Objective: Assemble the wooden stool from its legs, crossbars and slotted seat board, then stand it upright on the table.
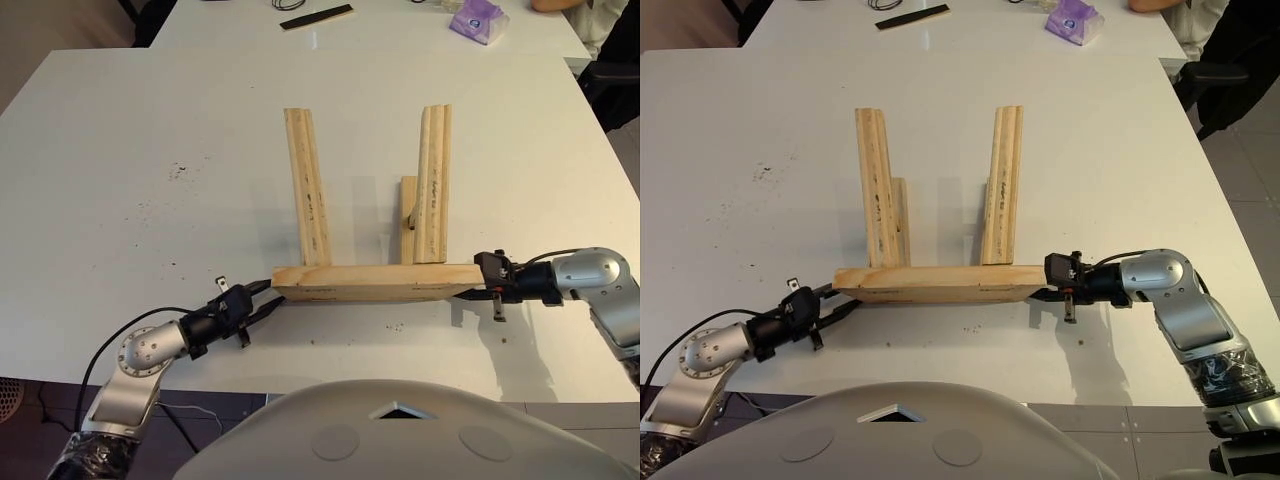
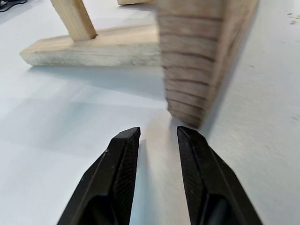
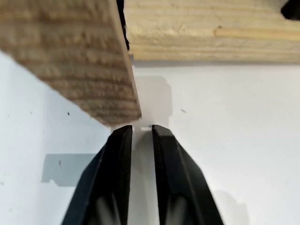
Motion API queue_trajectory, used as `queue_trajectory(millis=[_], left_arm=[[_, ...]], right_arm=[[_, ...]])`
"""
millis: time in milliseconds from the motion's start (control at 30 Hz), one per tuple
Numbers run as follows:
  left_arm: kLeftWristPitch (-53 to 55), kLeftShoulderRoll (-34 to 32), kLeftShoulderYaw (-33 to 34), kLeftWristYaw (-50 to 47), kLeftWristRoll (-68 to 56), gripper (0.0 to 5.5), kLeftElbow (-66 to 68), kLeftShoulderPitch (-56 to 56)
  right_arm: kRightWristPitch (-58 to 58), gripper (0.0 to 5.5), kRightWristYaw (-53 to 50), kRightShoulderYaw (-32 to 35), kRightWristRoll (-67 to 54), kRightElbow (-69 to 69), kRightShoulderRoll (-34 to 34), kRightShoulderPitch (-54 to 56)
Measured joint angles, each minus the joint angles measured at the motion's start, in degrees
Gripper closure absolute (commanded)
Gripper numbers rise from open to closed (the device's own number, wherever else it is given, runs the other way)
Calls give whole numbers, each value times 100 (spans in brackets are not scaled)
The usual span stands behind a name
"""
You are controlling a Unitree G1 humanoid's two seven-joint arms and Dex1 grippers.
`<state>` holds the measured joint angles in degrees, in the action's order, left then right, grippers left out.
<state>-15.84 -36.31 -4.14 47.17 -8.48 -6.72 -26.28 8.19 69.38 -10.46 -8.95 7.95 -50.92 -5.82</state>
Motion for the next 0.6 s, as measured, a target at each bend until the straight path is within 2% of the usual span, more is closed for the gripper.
queue_trajectory(millis=[67,300,600], left_arm=[[189,-6,-21,-112,52,403,-155,35],[896,-209,-8,-245,50,403,-1088,-499],[2469,-378,1052,-664,-1079,403,-2898,-1312]], right_arm=[[135,548,-28,-26,14,139,-17,-25],[855,548,-55,213,-154,895,-235,-478],[2273,548,-135,1817,-1738,2426,-561,-669]])
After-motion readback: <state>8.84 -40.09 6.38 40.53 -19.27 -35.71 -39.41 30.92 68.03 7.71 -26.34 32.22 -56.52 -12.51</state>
